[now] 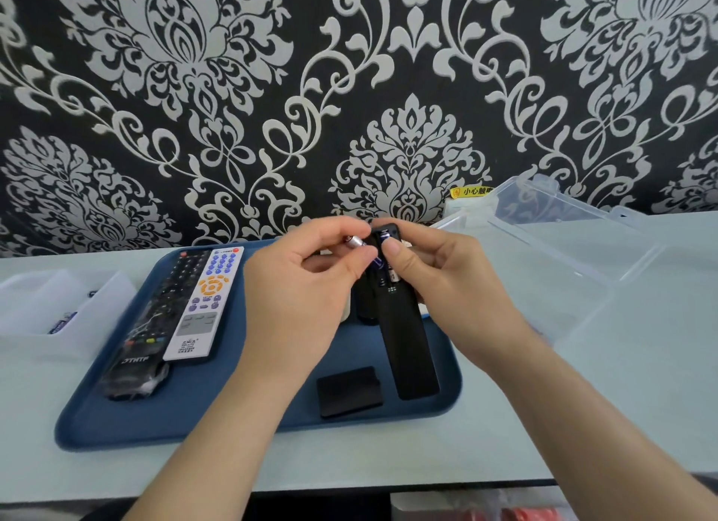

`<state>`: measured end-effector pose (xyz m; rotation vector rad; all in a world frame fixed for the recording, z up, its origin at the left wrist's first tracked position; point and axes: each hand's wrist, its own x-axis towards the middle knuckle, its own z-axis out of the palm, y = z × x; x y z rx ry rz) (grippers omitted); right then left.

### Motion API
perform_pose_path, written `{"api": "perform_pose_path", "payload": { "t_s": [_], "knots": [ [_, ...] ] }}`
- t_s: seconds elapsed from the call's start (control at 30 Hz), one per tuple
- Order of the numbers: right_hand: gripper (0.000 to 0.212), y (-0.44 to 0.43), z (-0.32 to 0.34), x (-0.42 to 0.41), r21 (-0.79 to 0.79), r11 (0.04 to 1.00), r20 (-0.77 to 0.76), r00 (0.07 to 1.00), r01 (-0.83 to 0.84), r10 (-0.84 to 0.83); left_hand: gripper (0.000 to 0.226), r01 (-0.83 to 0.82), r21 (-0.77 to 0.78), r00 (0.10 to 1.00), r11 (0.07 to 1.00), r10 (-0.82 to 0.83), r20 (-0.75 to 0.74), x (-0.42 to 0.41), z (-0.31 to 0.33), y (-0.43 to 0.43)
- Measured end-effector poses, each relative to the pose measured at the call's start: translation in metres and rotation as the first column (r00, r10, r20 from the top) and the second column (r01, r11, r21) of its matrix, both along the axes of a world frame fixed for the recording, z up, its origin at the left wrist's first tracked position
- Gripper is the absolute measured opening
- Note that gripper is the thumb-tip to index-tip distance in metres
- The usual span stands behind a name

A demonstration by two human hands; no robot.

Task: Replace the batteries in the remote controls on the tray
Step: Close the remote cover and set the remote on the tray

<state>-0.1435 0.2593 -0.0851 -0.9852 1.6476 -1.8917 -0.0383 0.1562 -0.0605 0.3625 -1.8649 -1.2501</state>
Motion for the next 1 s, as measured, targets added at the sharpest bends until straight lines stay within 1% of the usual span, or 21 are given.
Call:
{"api": "perform_pose_path", "payload": {
  "t_s": [0.13,0.23,0.37,0.5,0.8,0.83,0.87,0.9,0.93,0.97,1.0],
  "knots": [
    [0.028,-0.001,-0.001,0.002,-0.024,1.000,-0.017,1.000,0.001,-0.001,0.032,-0.039,-0.245,0.999,0.969,0.035,-0.024,-0.002,-0.005,0.000],
    [0.026,-0.002,-0.002,0.004,-0.033,0.999,-0.012,1.000,0.017,-0.017,0.031,-0.071,-0.346,0.997,0.936,0.075,0.000,-0.005,-0.012,-0.004],
    [0.025,-0.001,-0.002,0.005,-0.024,0.999,-0.003,0.999,0.048,-0.048,0.029,-0.084,-0.423,0.996,0.902,0.092,-0.002,-0.007,-0.018,-0.007],
    [0.021,-0.001,-0.001,0.005,-0.037,0.994,0.046,0.993,0.106,-0.105,0.029,-0.105,-0.521,0.993,0.847,0.115,-0.014,-0.009,-0.024,-0.012],
    [0.019,-0.001,-0.005,0.007,-0.036,0.985,0.160,0.974,0.166,-0.158,0.028,-0.035,-0.543,0.994,0.839,0.084,0.066,-0.012,-0.035,-0.015],
    [0.018,-0.001,-0.005,0.007,-0.040,0.985,0.166,0.973,0.168,-0.159,0.027,-0.024,-0.518,0.995,0.855,0.069,0.068,-0.012,-0.034,-0.014],
    [0.018,-0.001,-0.003,0.007,-0.051,0.985,0.174,0.973,0.166,-0.154,0.027,0.003,-0.445,0.996,0.895,0.037,0.081,-0.011,-0.033,-0.013],
    [0.018,-0.001,-0.002,0.008,-0.065,0.986,0.184,0.973,0.156,-0.142,0.028,0.051,-0.307,0.994,0.950,-0.020,0.104,-0.010,-0.031,-0.012],
    [0.019,0.000,0.000,0.008,-0.074,0.987,0.190,0.974,0.139,-0.123,0.032,0.106,-0.139,0.988,0.985,-0.089,0.124,-0.010,-0.029,-0.011],
    [0.020,0.000,0.002,0.009,-0.075,0.991,0.196,0.976,0.107,-0.091,0.039,0.145,0.012,0.981,0.989,-0.145,0.126,-0.009,-0.026,-0.010],
    [0.021,0.000,0.003,0.010,-0.073,0.996,0.210,0.977,0.054,-0.038,0.045,0.158,0.121,0.978,0.980,-0.172,0.117,-0.009,-0.024,-0.011]
  ]
}}
